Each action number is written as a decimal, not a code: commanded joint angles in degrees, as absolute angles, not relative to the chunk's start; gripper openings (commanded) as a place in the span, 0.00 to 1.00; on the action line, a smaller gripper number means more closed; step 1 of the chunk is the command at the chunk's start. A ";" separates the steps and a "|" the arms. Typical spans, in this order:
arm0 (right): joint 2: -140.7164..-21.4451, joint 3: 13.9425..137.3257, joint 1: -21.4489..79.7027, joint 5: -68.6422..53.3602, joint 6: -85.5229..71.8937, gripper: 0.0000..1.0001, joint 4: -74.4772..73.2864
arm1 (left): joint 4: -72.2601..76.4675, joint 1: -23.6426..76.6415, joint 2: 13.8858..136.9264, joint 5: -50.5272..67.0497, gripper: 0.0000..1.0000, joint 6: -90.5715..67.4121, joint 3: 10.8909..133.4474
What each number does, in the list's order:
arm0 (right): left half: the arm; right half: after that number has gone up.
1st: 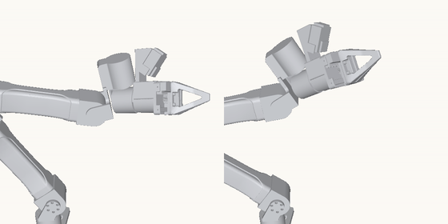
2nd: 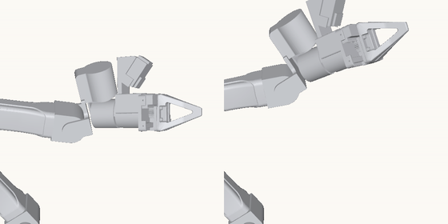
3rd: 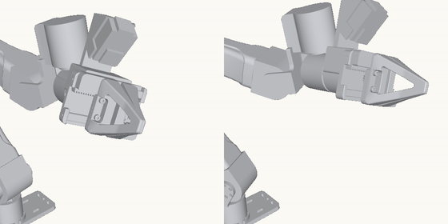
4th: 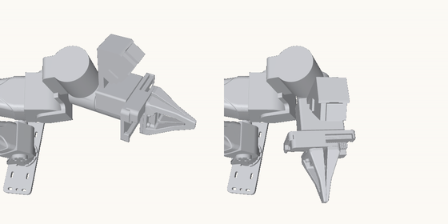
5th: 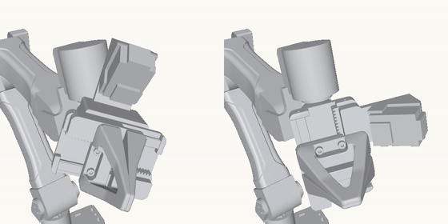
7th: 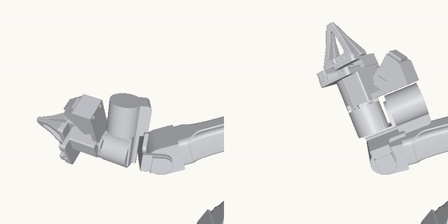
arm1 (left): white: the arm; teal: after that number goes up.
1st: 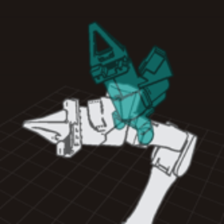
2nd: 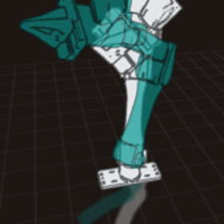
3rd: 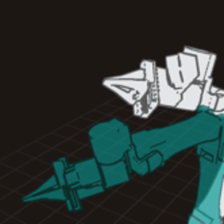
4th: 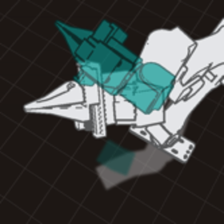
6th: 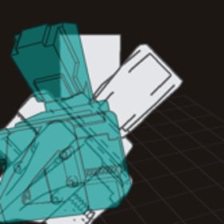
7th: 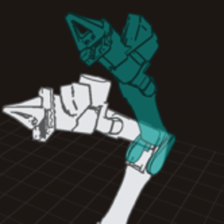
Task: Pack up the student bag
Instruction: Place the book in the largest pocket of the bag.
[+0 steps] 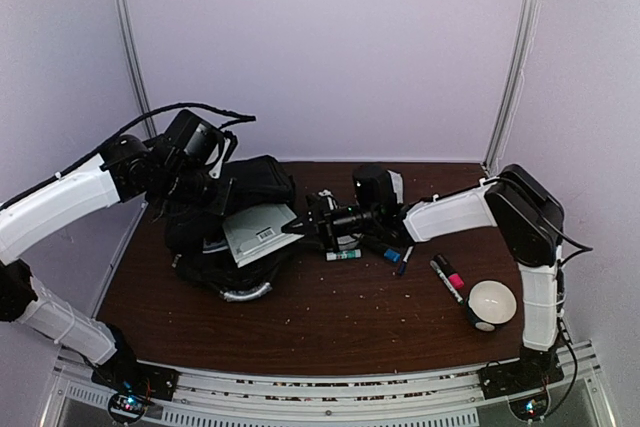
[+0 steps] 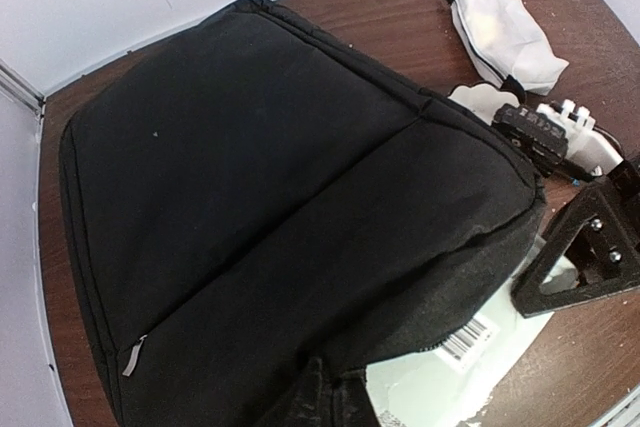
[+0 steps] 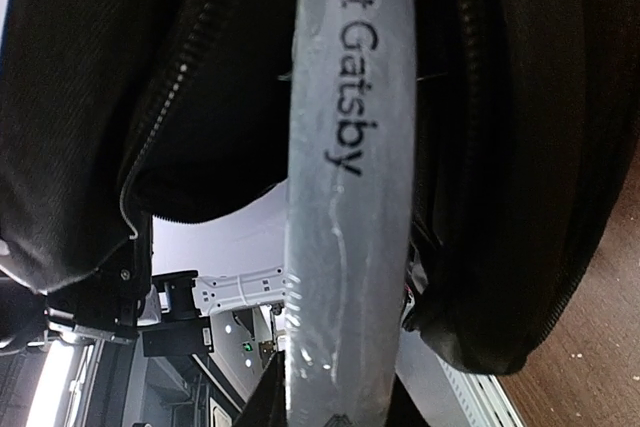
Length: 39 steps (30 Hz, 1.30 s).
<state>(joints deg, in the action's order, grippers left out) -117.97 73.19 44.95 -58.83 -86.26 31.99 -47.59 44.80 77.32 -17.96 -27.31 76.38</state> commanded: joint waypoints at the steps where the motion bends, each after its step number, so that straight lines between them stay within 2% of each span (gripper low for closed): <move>1: -119.32 78.18 46.35 -54.73 -87.21 0.00 38.42 | -41.35 45.24 75.12 -17.33 0.00 -29.44 76.12; 19: -127.78 88.05 49.69 -43.64 -84.22 0.01 26.02 | -41.10 47.22 73.83 -19.15 0.00 -30.82 75.25; 22: -128.11 88.49 50.06 -43.57 -80.94 0.12 21.29 | -41.09 47.33 73.16 -19.71 0.00 -30.74 75.00; 25: -126.95 87.33 49.84 -44.52 -79.53 0.33 20.36 | -41.05 47.30 72.15 -20.75 0.00 -30.68 74.61; 30: -123.16 86.43 49.53 -45.77 -74.33 0.45 15.49 | -41.07 47.29 71.28 -22.77 0.00 -30.50 73.50; 32: -120.88 85.36 49.52 -45.64 -71.84 0.58 12.11 | -41.05 47.29 71.28 -22.77 0.00 -30.42 73.48; 38: -113.60 83.52 49.51 -41.59 -61.30 0.78 -1.07 | -41.01 47.21 70.31 -23.28 0.00 -29.26 73.61; 39: -112.69 83.84 49.51 -40.30 -58.89 0.86 -3.95 | -40.97 47.21 70.13 -23.51 0.00 -29.12 73.65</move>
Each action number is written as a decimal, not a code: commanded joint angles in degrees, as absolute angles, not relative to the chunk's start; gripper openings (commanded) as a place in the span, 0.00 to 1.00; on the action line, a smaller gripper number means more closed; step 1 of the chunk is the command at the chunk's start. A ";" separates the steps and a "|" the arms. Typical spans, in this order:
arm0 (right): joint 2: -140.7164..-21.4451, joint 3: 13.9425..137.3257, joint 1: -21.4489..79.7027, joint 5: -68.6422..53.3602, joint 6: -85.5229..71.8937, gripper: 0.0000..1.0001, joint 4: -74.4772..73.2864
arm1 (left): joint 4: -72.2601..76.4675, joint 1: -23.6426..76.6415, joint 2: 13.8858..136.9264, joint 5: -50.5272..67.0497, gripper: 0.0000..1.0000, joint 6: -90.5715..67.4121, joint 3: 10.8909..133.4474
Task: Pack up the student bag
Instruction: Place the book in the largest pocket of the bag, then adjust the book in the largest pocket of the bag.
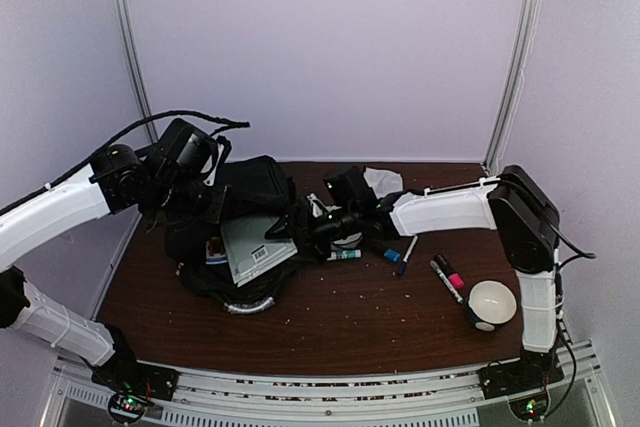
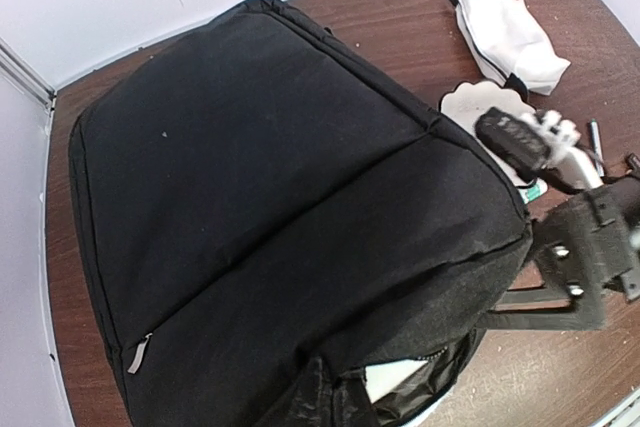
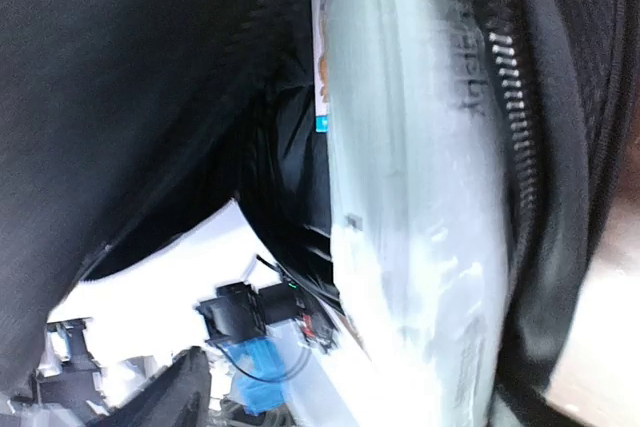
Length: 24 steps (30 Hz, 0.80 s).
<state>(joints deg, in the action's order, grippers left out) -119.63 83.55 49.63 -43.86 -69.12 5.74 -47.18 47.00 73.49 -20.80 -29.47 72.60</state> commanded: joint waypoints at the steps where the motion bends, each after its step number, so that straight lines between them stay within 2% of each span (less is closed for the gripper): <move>1: -111.93 84.00 49.53 -39.10 -56.91 0.91 -5.93 | -40.93 47.20 69.99 -23.75 0.00 -29.02 73.73; 4: -110.88 84.61 49.58 -37.61 -51.79 0.94 -9.75 | -40.66 47.21 69.83 -24.14 0.00 -28.88 73.74; 8: -110.22 86.71 49.63 -36.76 -40.35 0.91 -16.77 | -40.43 47.21 69.57 -24.17 0.00 -28.67 73.70; 12: -106.53 86.83 49.92 -35.03 -24.40 0.76 -23.96 | -40.09 47.20 69.35 -23.47 0.00 -28.45 73.48; 15: -101.33 83.40 51.07 -32.72 -7.40 0.60 -26.00 | -39.56 47.20 69.35 -22.89 0.00 -28.24 73.11; 19: -94.84 78.34 54.64 -28.54 17.24 0.44 -29.19 | -38.39 47.12 69.51 -21.79 0.00 -27.89 72.61; 20: -93.88 77.29 55.70 -26.03 22.11 0.41 -29.52 | -38.16 47.14 69.63 -21.58 0.00 -27.89 72.64; 24: -94.85 76.88 58.86 -18.99 36.64 0.39 -30.07 | -37.56 47.11 70.16 -20.69 0.00 -27.46 72.92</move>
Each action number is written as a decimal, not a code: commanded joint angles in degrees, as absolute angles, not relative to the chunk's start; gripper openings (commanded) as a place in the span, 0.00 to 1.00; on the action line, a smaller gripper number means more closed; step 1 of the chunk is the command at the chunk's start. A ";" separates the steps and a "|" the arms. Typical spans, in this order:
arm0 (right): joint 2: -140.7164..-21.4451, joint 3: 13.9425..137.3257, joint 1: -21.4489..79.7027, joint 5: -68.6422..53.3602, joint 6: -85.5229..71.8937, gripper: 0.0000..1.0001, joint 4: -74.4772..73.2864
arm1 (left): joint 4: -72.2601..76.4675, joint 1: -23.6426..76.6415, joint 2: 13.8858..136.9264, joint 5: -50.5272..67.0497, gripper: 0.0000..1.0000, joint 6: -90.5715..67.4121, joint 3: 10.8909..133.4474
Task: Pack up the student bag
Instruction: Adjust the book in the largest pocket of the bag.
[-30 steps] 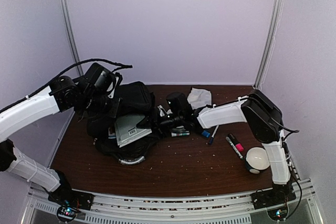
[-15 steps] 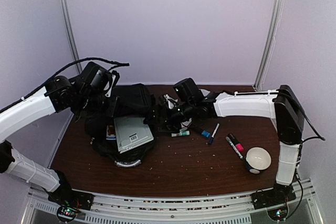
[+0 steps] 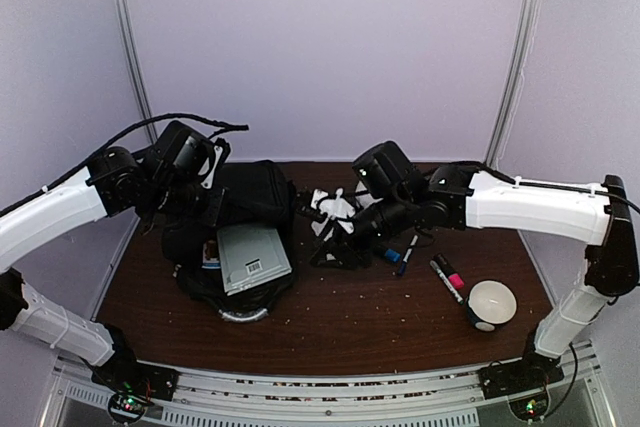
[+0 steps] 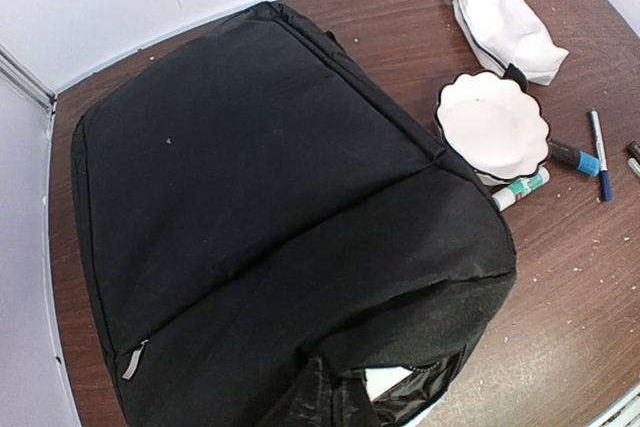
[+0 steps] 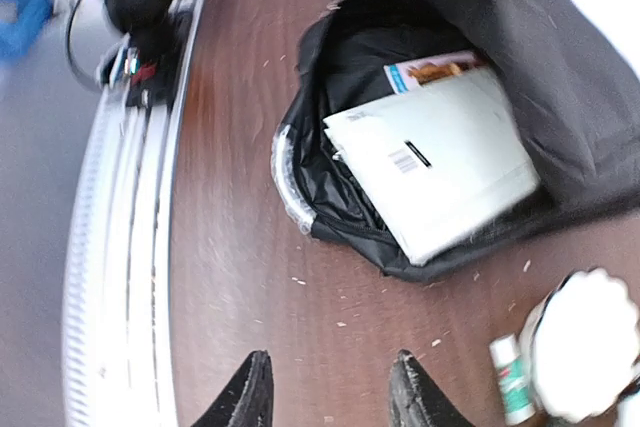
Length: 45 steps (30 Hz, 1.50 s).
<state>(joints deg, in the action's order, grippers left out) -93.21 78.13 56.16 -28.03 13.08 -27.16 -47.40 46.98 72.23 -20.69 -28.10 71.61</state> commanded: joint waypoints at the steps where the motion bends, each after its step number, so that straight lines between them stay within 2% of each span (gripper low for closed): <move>1: -95.76 77.90 59.40 -18.44 39.86 0.40 -30.70 | -37.46 47.11 70.26 -20.52 0.00 -27.36 73.07; 4: -100.00 82.85 61.58 -13.28 45.65 0.41 -34.57 | -37.34 47.14 70.31 -20.39 0.00 -26.93 73.38; 9: -105.02 86.33 64.28 -6.79 52.14 0.40 -31.91 | -36.98 47.13 70.44 -19.43 0.00 -26.15 73.86; 19: -114.56 91.35 65.10 0.09 51.60 0.36 -27.08 | -36.32 47.16 69.63 -17.61 0.00 -26.74 73.40; 23: -117.13 91.34 65.07 4.19 52.94 0.33 -24.22 | -36.26 47.12 69.31 -17.41 0.00 -26.88 73.00; 26: -118.58 90.76 64.99 7.43 53.21 0.26 -20.37 | -36.13 47.11 69.17 -17.28 0.00 -26.89 72.58; 36: -124.41 95.24 64.58 10.85 54.14 0.19 -17.04 | -36.15 47.12 67.86 -17.27 0.00 -27.41 70.95; 45: -133.81 110.55 64.51 11.09 52.89 0.14 -19.42 | -35.77 47.27 68.28 -15.37 0.00 -27.66 70.75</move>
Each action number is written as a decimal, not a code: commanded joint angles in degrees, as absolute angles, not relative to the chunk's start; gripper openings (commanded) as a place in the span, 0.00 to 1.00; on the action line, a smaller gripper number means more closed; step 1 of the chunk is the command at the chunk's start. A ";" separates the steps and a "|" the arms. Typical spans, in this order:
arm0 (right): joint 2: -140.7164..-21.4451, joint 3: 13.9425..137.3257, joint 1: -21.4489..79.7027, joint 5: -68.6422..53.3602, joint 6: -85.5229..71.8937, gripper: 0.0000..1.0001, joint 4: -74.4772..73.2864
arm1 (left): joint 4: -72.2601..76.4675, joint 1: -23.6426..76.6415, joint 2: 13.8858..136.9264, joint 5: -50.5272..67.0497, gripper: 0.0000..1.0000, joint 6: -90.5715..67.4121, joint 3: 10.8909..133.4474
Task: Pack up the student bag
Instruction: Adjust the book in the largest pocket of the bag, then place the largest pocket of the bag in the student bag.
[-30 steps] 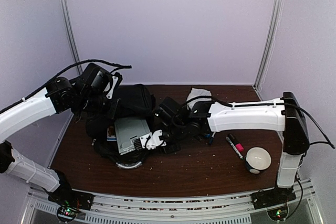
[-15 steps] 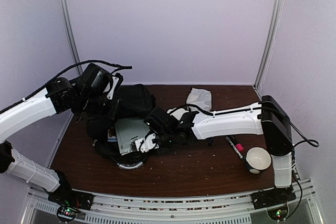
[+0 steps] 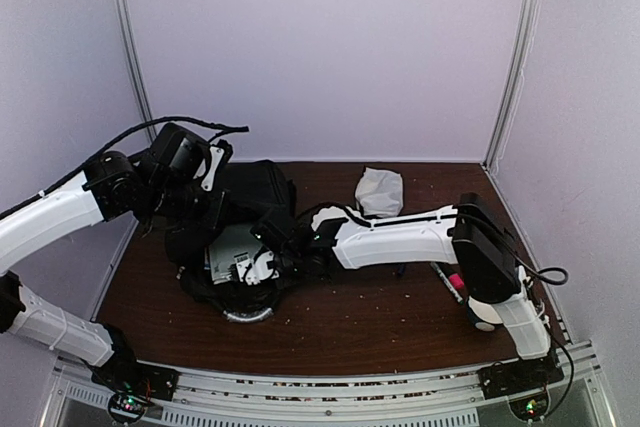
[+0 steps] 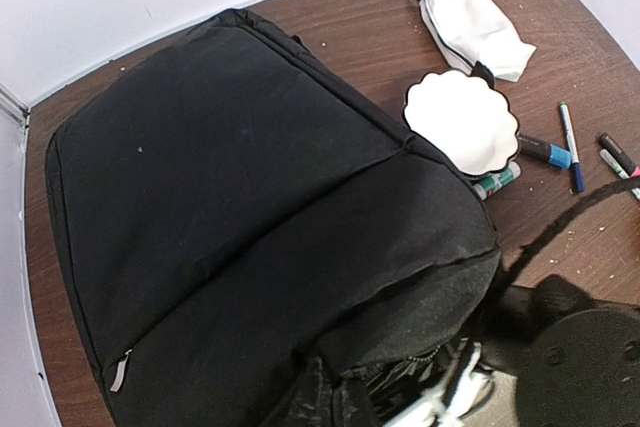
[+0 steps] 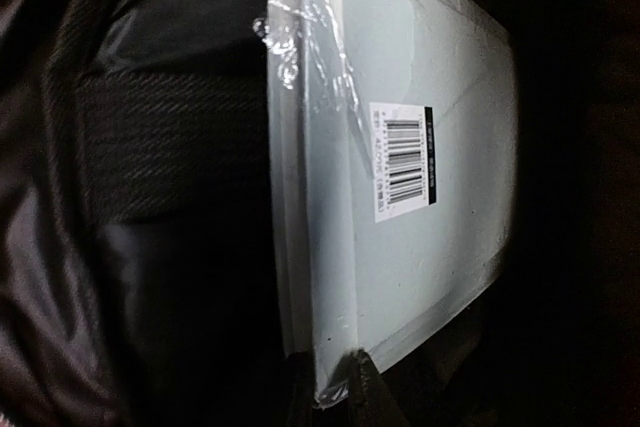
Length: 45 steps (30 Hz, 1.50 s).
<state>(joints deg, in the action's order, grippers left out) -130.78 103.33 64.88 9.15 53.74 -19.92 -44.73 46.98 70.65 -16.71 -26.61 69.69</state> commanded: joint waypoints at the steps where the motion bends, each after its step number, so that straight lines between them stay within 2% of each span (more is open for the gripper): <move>1: -134.68 111.92 64.51 11.15 52.84 0.14 -19.64 | -35.72 47.31 68.37 -15.29 0.00 -27.68 70.75; 10: -137.98 114.03 64.56 12.33 53.82 0.10 -17.95 | -35.12 47.33 68.68 -15.20 0.00 -27.51 70.34; 15: -134.87 112.68 64.57 10.12 50.01 0.09 -20.16 | -34.91 47.29 68.91 -15.47 0.00 -27.47 69.74; 26: -113.04 91.85 66.08 -5.54 41.02 0.27 -25.43 | -35.00 47.29 69.16 -17.23 0.00 -26.49 68.97; 31: -101.89 78.33 65.26 -7.26 38.48 0.29 -27.78 | -35.40 47.29 69.58 -17.75 0.00 -25.90 68.20; 38: -93.55 74.44 54.26 -10.07 33.41 0.30 -33.80 | -34.93 47.29 71.59 -17.10 0.00 -26.13 65.61; 45: -97.76 80.41 39.29 -7.86 31.18 0.34 -34.31 | -32.15 47.29 74.27 -14.25 0.00 -27.20 62.20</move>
<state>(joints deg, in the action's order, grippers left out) -95.83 76.31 45.10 -9.17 33.82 -33.26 -38.96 47.35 72.69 -15.31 -26.57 63.57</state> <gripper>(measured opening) 0.319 0.007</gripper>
